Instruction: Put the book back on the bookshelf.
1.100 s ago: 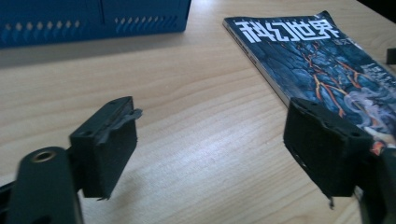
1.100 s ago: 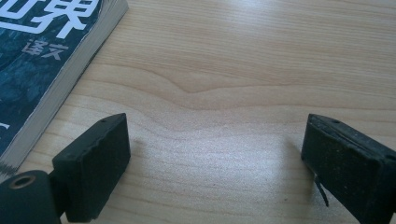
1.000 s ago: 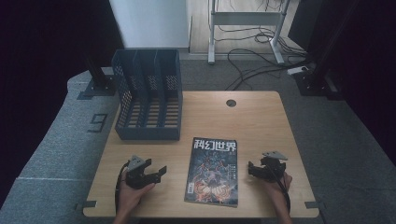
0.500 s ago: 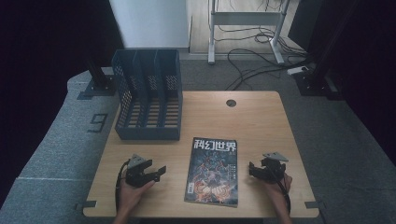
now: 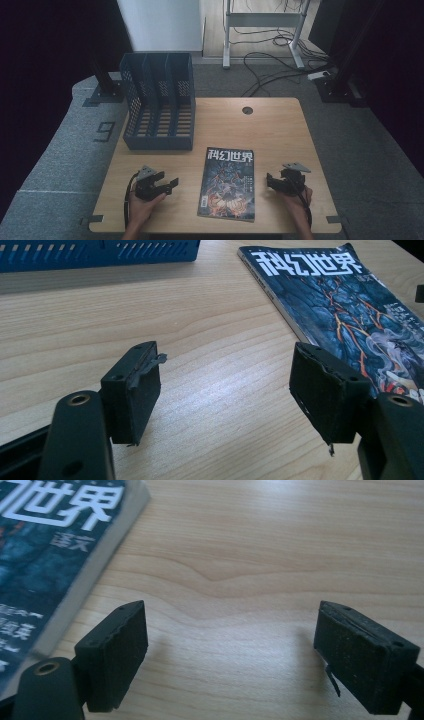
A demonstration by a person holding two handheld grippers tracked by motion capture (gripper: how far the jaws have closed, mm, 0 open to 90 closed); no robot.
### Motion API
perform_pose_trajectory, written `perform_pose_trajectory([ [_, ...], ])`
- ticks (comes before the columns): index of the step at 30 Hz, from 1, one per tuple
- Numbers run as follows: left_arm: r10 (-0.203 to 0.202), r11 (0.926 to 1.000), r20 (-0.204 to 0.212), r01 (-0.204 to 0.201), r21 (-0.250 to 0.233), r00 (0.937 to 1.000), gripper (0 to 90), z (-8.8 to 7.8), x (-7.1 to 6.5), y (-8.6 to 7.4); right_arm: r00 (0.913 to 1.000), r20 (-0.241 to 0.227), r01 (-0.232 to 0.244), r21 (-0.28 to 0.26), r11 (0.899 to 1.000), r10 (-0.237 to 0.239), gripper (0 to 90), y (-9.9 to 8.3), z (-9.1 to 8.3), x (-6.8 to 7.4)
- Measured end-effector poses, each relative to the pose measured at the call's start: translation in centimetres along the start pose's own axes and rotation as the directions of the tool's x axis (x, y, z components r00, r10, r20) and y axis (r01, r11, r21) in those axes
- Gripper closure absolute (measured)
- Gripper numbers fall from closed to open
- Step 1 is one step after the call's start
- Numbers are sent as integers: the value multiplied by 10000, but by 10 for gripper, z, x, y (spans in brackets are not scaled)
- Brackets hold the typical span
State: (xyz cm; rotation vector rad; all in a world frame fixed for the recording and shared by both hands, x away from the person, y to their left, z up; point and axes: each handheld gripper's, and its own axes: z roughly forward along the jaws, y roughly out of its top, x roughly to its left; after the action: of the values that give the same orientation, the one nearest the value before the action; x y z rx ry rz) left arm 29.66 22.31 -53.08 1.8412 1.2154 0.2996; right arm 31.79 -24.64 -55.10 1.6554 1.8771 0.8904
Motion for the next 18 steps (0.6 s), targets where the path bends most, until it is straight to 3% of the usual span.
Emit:
perform_pose_trajectory([
  [8,-80,9997,173,76,230,9998,287,7,-3,-1,9981,-572,194,-536,9984,-224,148,5,-10,16],
  [18,187,9993,233,-195,333,9996,288,10,-12,-2,9895,-1305,538,-700,9961,-626,148,10,-13,39],
])
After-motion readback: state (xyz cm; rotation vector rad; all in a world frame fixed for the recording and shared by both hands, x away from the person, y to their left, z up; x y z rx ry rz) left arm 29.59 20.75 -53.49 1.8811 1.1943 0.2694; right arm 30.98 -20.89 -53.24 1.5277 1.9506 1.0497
